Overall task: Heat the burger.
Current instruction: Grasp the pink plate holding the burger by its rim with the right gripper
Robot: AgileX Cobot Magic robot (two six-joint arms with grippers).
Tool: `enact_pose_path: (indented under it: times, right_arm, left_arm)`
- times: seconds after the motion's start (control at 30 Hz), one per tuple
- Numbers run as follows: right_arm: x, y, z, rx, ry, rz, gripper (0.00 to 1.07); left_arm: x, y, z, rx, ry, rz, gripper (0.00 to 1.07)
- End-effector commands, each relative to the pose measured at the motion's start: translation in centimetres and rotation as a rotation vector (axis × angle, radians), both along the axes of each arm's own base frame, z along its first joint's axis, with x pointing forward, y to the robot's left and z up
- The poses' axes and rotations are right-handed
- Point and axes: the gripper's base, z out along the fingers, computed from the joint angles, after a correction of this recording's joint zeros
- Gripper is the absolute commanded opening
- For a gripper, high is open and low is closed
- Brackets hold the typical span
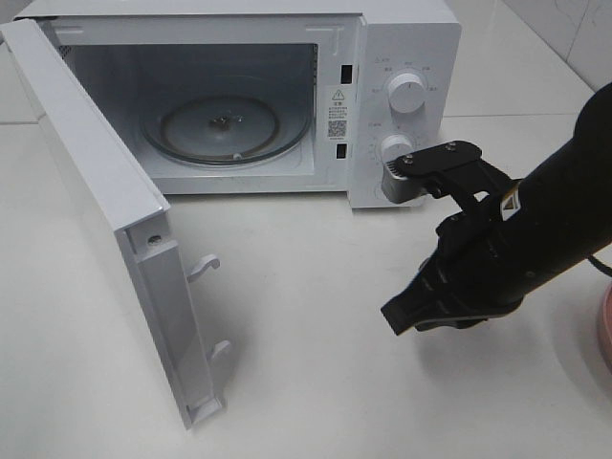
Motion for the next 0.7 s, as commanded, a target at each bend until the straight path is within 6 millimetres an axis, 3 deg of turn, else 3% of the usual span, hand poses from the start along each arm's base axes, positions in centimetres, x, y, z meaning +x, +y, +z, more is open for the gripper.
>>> enact_pose_path:
  times: [0.03, 0.07, 0.13, 0.17, 0.2, 0.23, 0.27, 0.33, 0.37, 0.4, 0.47, 0.5, 0.7]
  right_arm:
    - [-1.0, -0.8, 0.9, -0.041, 0.038, 0.049, 0.1]
    - [-1.0, -0.8, 0.9, -0.041, 0.038, 0.049, 0.1]
    - [-1.4, -2.2, 1.6, -0.058, 0.078, 0.027, 0.21]
    - [-1.4, -2.2, 1.6, -0.058, 0.078, 0.027, 0.21]
    - [-1.4, -3.1, 2.0, -0.084, 0.08, 0.019, 0.32]
    - [-1.4, -3.1, 2.0, -0.084, 0.08, 0.019, 0.32]
    - [-1.4, -3.6, 2.2, -0.099, 0.079, 0.015, 0.39]
    - [-1.4, -5.0, 2.7, -0.141, 0.069, -0.001, 0.64]
    - [-1.4, -5.0, 2.7, -0.141, 0.069, -0.001, 0.64]
    - [-1.4, -6.0, 3.0, -0.169, 0.06, -0.028, 0.81]
    - [-1.4, -6.4, 3.2, -0.178, 0.055, -0.042, 0.87]
    - [-1.3, -7.4, 3.3, -0.212, 0.05, -0.073, 0.97]
    - [-0.7, -9.5, 3.2, -0.325, 0.042, -0.23, 0.99]
  left_arm:
    - [-0.2, -0.1, 0.1, -0.006, -0.033, -0.005, 0.98]
    - [-0.2, -0.1, 0.1, -0.006, -0.033, -0.005, 0.98]
    - [-0.2, -0.1, 0.1, -0.006, -0.033, -0.005, 0.98]
    - [-0.2, -0.1, 0.1, -0.006, -0.033, -0.005, 0.98]
    - [-0.2, -0.1, 0.1, -0.006, -0.033, -0.005, 0.98]
    - [-0.2, -0.1, 0.1, -0.006, -0.033, -0.005, 0.98]
    - [-0.2, -0.1, 0.1, -0.006, -0.033, -0.005, 0.98]
    - [-0.2, -0.1, 0.1, -0.006, -0.033, -0.005, 0.98]
    - [-0.2, -0.1, 0.1, -0.006, -0.033, -0.005, 0.98]
    - [-0.2, -0.1, 0.1, -0.006, -0.033, -0.005, 0.98]
    - [-0.2, -0.1, 0.1, -0.006, -0.033, -0.005, 0.98]
    - [-0.2, -0.1, 0.1, -0.006, -0.033, -0.005, 0.98]
    - [-0.2, -0.1, 0.1, -0.006, -0.033, -0.005, 0.98]
